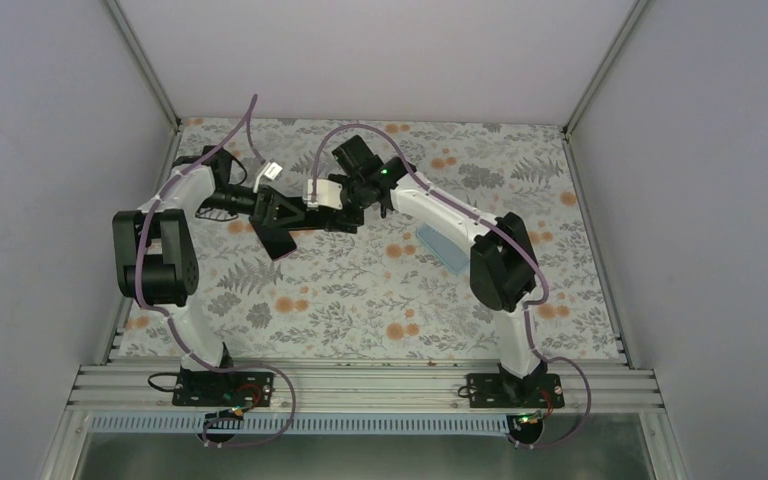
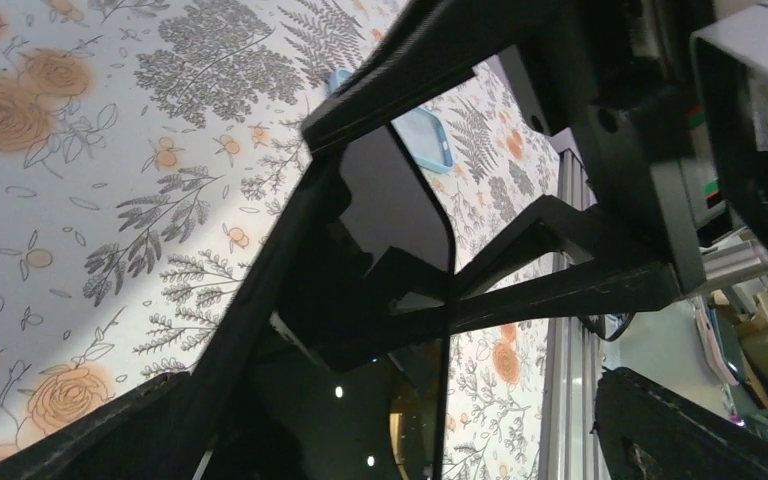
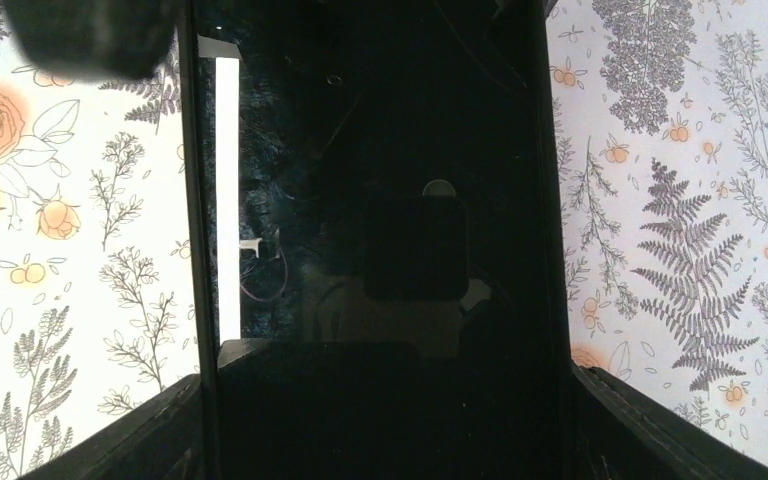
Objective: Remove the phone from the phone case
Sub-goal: Pick up the phone at the center of the board.
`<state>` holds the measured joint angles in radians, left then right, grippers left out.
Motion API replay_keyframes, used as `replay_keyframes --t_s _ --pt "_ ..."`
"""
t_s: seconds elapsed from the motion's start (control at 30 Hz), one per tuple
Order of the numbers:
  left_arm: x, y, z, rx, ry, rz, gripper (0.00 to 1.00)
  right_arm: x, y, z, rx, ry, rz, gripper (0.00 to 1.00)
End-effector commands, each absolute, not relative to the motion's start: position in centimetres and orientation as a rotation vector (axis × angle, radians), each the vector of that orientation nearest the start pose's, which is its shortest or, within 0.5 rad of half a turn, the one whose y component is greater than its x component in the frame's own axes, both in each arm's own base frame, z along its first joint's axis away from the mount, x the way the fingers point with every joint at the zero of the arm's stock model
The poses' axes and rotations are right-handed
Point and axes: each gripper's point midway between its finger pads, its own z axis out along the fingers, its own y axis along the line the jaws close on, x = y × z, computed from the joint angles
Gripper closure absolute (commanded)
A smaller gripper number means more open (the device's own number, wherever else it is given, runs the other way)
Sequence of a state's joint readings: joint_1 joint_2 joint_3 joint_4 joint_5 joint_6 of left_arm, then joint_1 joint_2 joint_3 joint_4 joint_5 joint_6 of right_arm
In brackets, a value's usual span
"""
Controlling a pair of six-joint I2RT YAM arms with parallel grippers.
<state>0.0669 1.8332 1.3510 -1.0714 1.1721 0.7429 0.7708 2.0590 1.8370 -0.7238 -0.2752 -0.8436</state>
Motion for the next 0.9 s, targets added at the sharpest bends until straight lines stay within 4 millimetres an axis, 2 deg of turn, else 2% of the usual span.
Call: replay_keyframes --t_s 0.0,0.1,0.33,0.53,0.6,0.7,0.87 --pt "34.6 -14.2 17.9 0.8 2.109 -1.41 0.07 36.7 41.9 18.2 -1.805 1.588 0.325 0.49" --pt "34.4 -14.5 18.0 0.814 2.109 -1.431 0.2 37.1 42.0 18.1 -1.795 1.59 0.309 0.49" --pt "33.8 -15.0 17.2 0.831 2.129 -1.47 0.42 37.6 41.8 18.4 -1.777 1.593 0.299 0.5" --pt "34.0 -15.7 17.4 0.858 2.129 -1.478 0.77 38.0 41.7 19.3 -1.757 1.579 0.28 0.51" --pt "34.2 -16.0 17.5 0.869 2.124 -1.478 0.94 38.0 41.7 19.8 -1.751 1.572 0.275 0.51" --pt "34.5 -16.4 17.9 0.901 2.118 -1.45 0.98 37.8 41.4 20.2 -1.752 1.571 0.272 0.46" --pt "35.4 -17.2 20.0 0.993 2.074 -1.385 0.98 36.8 39.1 20.4 -1.764 1.603 0.259 0.24"
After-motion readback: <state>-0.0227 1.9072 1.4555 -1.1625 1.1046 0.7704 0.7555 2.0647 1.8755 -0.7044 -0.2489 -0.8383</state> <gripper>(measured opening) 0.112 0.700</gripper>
